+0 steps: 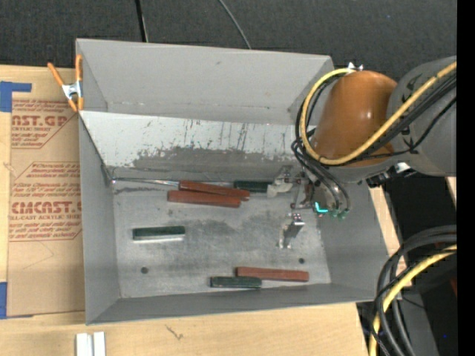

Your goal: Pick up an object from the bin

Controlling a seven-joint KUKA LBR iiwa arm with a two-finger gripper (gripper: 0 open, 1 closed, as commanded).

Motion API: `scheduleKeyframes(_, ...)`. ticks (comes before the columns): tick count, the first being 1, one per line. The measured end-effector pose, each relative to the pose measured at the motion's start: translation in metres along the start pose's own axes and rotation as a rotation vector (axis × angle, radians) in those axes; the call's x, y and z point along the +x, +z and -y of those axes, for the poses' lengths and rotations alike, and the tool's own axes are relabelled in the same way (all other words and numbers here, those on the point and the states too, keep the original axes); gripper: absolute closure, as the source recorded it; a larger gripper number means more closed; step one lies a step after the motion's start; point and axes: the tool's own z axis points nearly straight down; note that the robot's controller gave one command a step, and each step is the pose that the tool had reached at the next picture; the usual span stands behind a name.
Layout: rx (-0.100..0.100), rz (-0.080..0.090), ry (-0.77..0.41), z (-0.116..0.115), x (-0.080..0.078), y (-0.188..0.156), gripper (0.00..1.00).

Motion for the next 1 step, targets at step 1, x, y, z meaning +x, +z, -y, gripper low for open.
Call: scheduleKeyframes(1, 0.001, 0.008, 0.000, 0.0001, -0.0018, -0.0038, 0.00)
